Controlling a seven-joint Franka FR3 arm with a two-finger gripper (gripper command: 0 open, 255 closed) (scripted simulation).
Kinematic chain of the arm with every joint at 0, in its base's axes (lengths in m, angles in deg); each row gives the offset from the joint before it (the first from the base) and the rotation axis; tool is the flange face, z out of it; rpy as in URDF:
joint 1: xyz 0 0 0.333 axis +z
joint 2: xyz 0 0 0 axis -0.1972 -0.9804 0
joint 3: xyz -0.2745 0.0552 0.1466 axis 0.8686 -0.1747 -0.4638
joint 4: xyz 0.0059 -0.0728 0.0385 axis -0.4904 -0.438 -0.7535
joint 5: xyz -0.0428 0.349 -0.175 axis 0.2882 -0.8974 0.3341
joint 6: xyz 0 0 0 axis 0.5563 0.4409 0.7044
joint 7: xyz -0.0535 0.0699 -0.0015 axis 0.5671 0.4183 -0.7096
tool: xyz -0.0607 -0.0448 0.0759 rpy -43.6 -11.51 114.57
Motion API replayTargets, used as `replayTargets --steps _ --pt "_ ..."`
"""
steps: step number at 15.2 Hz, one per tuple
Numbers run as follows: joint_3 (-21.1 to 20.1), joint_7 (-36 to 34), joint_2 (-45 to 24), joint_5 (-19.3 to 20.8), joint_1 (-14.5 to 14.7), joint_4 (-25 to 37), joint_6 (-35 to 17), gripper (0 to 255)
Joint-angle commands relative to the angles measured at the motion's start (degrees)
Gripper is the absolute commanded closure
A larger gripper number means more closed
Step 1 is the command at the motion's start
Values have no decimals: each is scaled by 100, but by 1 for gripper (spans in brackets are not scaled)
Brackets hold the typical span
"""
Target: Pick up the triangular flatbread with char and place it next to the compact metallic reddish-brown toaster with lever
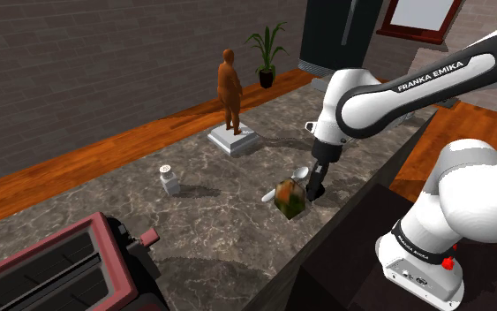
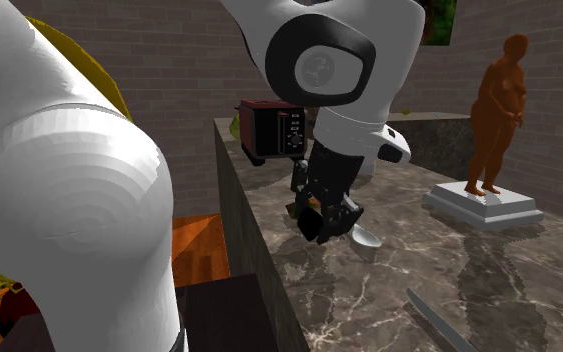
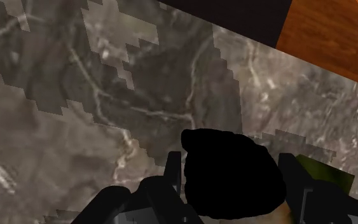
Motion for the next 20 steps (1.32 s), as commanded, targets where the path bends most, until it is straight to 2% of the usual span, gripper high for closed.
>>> replayTargets --steps 1,20 --pt "0 1 -2 -1 1 0 -3 255" --pt "-92 -650 977 383 -217 940 1843 255"
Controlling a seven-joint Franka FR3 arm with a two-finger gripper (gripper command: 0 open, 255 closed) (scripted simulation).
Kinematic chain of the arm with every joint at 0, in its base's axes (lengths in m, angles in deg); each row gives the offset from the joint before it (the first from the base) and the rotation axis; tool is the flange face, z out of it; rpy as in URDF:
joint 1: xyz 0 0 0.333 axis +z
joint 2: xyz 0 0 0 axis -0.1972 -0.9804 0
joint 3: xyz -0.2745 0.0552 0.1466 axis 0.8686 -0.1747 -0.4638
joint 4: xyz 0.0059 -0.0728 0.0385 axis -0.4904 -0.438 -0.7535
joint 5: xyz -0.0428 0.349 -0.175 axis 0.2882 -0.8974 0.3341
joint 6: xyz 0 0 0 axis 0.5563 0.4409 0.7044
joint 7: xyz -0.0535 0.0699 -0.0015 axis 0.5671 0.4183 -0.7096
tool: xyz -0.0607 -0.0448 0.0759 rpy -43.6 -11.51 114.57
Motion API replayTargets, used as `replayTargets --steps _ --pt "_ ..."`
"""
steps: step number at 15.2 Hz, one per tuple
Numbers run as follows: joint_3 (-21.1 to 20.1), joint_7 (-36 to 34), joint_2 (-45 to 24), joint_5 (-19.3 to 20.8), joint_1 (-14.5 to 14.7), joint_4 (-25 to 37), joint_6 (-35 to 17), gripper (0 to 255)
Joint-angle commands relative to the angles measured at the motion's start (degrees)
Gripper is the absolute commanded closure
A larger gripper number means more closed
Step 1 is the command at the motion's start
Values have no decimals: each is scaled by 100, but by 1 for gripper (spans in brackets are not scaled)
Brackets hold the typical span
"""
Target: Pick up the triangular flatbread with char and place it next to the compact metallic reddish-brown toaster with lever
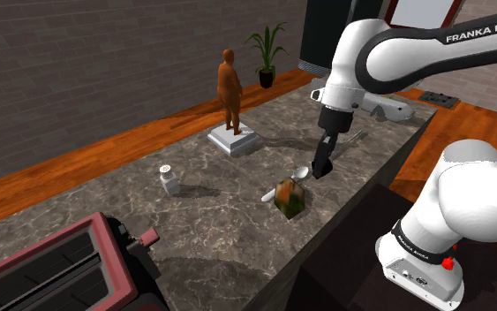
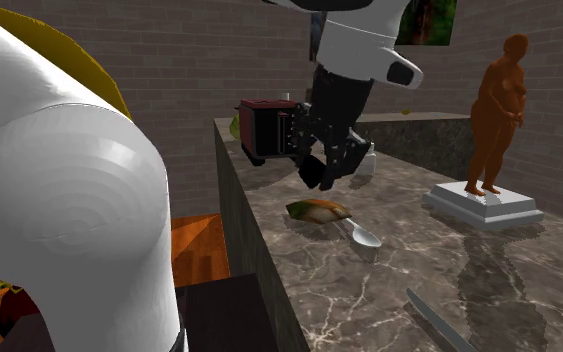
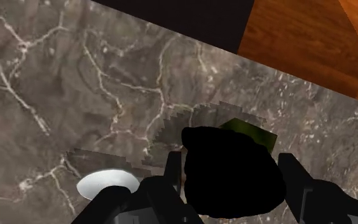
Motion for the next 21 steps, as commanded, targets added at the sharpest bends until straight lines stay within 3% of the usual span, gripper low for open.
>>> replayTargets --steps 1,21 --pt "2 -50 75 27 -13 102 175 255" --pt "14 -521 216 141 -8 1540 1685 255"
